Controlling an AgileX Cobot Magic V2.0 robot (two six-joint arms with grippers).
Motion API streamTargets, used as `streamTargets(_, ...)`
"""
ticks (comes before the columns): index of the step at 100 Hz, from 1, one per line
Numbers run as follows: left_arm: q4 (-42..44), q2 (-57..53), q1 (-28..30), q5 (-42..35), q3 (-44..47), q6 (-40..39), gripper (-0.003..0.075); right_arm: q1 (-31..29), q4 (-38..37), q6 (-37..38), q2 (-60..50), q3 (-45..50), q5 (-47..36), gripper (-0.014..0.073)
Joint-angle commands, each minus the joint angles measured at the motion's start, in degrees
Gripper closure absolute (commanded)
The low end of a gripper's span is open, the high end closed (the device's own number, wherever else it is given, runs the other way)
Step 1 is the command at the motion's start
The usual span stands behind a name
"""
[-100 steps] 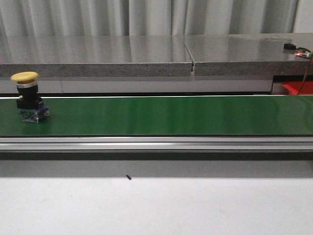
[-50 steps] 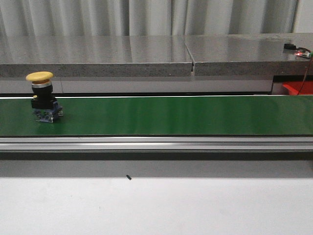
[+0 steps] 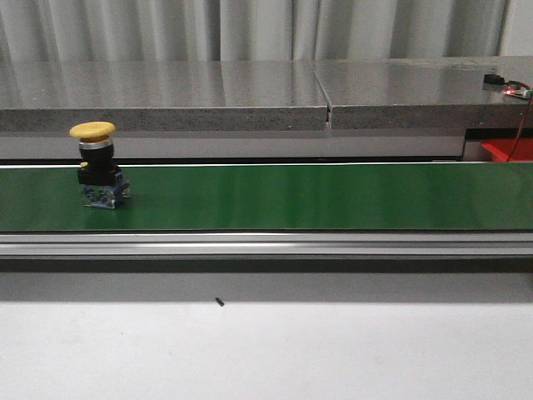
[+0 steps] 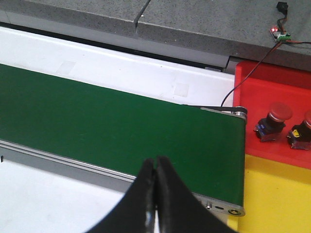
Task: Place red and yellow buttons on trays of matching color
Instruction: 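Grasp a second yellow push-button with the left gripper and lift it, then set the second yellow button on the belt and open the left gripper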
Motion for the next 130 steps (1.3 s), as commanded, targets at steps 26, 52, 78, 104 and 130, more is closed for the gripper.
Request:
streamTargets(26, -2.15, -9.01, 0.36, 0.25, -1.81, -0.72, 0.0655, 0.02, 0.46, -0.61, -0.01, -1.53, -3.5, 0.0662)
streamTargets(52, -7.52, -18.36, -2.07, 2.77, -1.81, -0.72, 0.0659, 0.02, 0.46, -0.61, -0.01, -1.53, -3.5, 0.0662)
streamTargets(78, -7.52, -21.9, -11.02, 7.84, -1.81, 1.44, 0.0659, 0.02, 0.46, -0.61, -0.01, -1.53, -3.5, 0.0662)
streamTargets(104, -7.52, -22.04, -20.04, 10.46, -1.81, 4.36, 0.0659, 0.02, 0.46, -0.61, -0.01, -1.53, -3.5, 0.0662)
streamTargets(130, -7.52, -21.94, -24.04, 10.6, -1.37, 4.36, 0.0658, 0.02, 0.46, -0.61, -0.01, -1.53, -3.5, 0.0662)
